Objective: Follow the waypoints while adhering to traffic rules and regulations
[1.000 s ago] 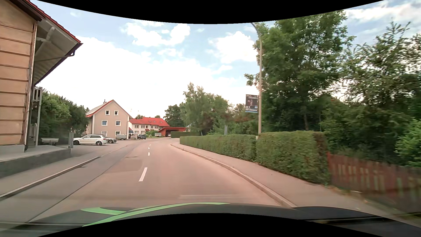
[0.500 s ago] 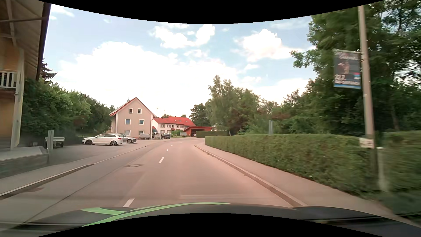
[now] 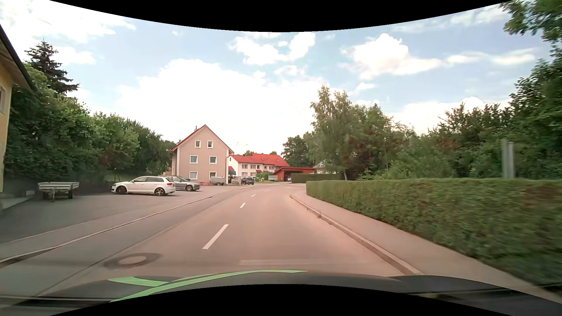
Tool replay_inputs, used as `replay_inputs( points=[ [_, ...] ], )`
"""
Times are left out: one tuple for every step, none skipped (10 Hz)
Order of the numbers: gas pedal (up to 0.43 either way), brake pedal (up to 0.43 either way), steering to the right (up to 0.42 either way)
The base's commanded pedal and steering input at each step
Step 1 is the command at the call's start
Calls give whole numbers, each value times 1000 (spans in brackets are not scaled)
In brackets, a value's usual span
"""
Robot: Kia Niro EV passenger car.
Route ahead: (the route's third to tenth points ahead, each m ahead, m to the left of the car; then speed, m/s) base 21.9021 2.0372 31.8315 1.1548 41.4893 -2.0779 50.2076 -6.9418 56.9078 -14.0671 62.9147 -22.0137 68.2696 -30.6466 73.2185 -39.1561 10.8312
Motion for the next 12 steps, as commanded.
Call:
replay_inputs(
  points=[
    [177, 0, -45],
    [177, 0, -38],
    [169, 0, -29],
    [157, 0, -22],
    [150, 0, -16],
    [138, 0, -10],
    [118, 0, -5],
    [98, 0, -4],
    [98, 0, -3],
    [98, 0, 1],
    [98, 0, 9],
    [98, 0, 14]
  ],
)
